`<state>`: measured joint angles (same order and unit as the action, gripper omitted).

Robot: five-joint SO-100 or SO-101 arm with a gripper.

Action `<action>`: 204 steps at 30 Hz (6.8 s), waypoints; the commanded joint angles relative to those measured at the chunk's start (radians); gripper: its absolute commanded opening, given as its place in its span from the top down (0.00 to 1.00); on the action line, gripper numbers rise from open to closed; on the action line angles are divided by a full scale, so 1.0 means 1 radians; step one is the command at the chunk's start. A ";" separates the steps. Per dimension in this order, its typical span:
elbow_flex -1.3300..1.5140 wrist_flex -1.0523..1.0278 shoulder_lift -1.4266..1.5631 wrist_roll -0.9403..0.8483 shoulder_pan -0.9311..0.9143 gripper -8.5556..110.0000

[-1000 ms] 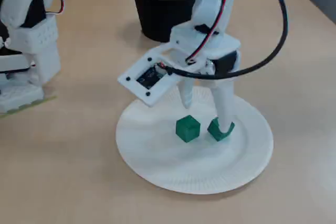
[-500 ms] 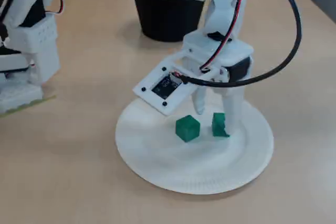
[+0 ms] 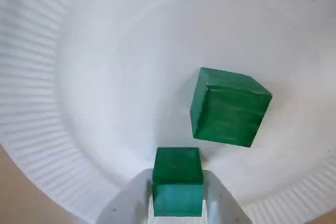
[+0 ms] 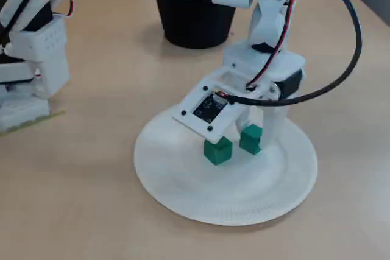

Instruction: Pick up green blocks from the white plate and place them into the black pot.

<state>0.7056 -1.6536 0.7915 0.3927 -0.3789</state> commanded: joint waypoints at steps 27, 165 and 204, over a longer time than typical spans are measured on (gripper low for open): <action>-0.489 0.003 0.512 -0.558 0.637 0.95; 0.623 0.368 0.462 -0.232 -0.081 0.95; 1.671 1.453 1.459 -0.508 0.983 0.95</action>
<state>2.3700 -0.2209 2.2135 -0.1058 0.5890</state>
